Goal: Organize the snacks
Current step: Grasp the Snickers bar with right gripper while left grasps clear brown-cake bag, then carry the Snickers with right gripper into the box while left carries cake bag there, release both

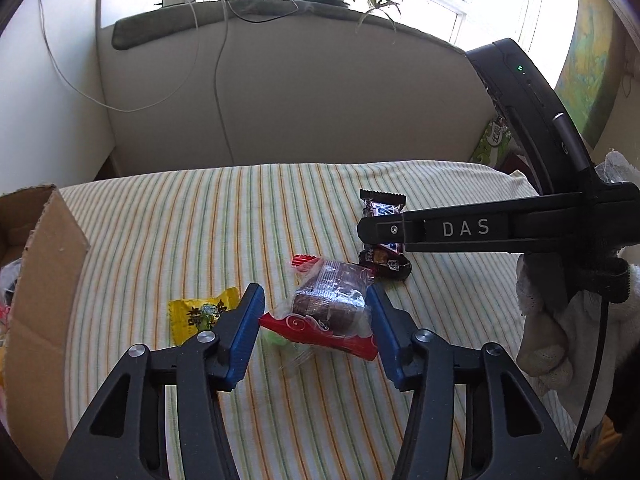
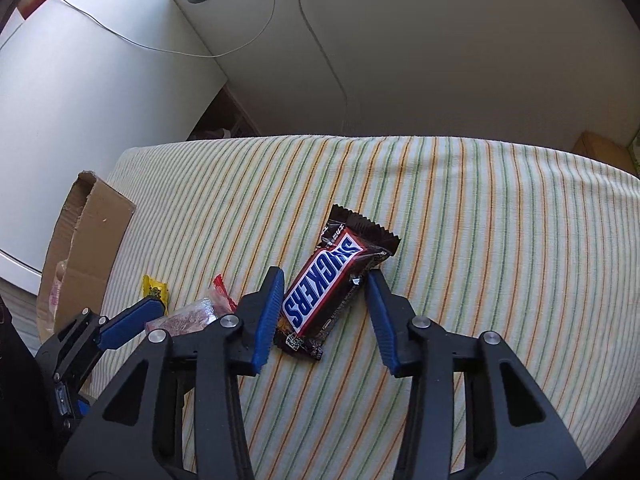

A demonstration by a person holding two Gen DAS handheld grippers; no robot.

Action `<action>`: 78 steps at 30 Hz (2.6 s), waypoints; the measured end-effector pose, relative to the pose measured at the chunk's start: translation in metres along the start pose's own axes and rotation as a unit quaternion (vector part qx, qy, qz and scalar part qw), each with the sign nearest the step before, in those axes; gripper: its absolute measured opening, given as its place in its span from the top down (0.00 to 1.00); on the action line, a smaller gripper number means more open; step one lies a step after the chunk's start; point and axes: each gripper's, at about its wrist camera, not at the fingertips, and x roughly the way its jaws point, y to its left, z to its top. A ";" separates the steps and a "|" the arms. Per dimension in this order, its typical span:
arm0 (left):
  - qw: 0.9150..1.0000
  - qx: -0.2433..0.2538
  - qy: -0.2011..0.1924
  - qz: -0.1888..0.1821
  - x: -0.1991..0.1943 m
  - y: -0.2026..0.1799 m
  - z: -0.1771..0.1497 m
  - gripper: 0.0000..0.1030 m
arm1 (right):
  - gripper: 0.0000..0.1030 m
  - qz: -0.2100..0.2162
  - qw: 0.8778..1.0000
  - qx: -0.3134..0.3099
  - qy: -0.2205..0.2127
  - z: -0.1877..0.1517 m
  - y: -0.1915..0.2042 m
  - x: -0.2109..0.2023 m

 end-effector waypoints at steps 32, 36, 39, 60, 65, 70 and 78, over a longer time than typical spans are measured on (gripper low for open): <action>0.994 -0.036 -0.099 0.032 -0.090 0.019 -0.022 0.51 | 0.70 0.052 0.997 -0.021 -0.046 -0.025 0.021 -0.059; 0.992 -0.046 -0.110 0.047 -0.104 0.032 -0.022 0.51 | 0.70 0.061 0.996 -0.041 -0.053 -0.023 0.045 -0.064; 0.990 -0.054 -0.121 0.058 -0.117 0.044 -0.022 0.51 | 0.70 0.068 0.995 -0.055 -0.056 -0.021 0.066 -0.063; 0.971 -0.103 -0.165 0.138 -0.173 0.134 -0.027 0.51 | 0.70 0.107 0.983 -0.140 -0.057 -0.004 0.186 -0.045; 0.968 -0.109 -0.168 0.148 -0.178 0.151 -0.029 0.51 | 0.70 0.113 0.980 -0.155 -0.056 0.000 0.207 -0.041; 0.967 -0.114 -0.167 0.155 -0.178 0.165 -0.028 0.51 | 0.70 0.120 0.977 -0.169 -0.052 0.004 0.228 -0.032; 0.966 -0.120 -0.166 0.160 -0.176 0.181 -0.025 0.51 | 0.70 0.126 0.973 -0.186 -0.047 0.010 0.255 -0.019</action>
